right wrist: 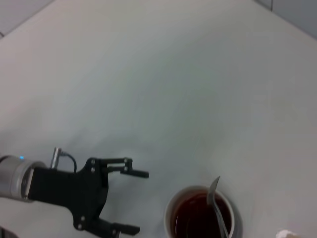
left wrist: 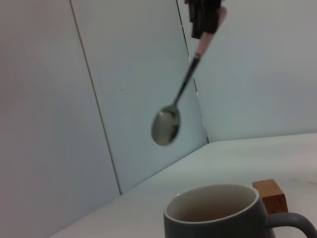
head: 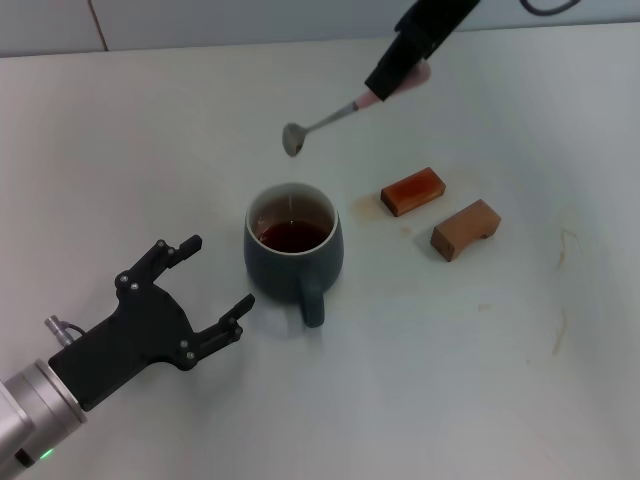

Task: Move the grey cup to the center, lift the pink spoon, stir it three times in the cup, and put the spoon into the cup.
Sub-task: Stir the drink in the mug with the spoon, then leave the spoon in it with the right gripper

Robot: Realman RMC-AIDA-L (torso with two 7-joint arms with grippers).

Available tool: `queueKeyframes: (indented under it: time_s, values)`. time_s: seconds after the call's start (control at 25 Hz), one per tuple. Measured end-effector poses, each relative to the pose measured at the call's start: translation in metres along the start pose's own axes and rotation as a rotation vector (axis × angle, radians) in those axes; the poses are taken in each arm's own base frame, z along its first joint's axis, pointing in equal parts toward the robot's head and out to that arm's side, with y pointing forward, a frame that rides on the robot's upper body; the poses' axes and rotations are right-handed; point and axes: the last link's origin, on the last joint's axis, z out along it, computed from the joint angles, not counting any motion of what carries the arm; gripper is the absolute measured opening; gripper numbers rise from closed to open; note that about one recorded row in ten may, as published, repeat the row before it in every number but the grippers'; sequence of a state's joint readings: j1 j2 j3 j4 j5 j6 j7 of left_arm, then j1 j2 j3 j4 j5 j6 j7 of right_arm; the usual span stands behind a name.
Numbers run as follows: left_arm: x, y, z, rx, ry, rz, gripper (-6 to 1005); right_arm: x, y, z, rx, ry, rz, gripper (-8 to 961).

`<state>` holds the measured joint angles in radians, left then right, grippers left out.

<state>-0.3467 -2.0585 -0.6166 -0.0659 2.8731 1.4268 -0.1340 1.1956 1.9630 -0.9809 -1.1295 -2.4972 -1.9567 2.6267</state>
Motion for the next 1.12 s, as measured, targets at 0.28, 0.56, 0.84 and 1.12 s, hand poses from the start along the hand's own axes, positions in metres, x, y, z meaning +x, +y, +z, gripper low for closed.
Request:
queueKeyframes:
  time_s: [0.28, 0.56, 0.84, 1.12]
  values:
    - [0.001, -0.001, 0.001, 0.000, 0.003, 0.002, 859, 0.004, 0.001, 0.015, -0.023, 0.058, 0.018, 119]
    - [0.001, -0.001, 0.002, -0.002, 0.006, 0.004, 860, 0.008, 0.001, 0.024, -0.014, 0.095, 0.025, 119]
    - [0.002, -0.002, 0.004, -0.003, 0.009, 0.008, 860, 0.006, -0.003, 0.044, -0.017, 0.125, 0.027, 119]
    - [0.003, -0.002, 0.005, -0.005, 0.012, 0.010, 859, -0.002, 0.000, 0.066, -0.011, 0.161, 0.002, 119]
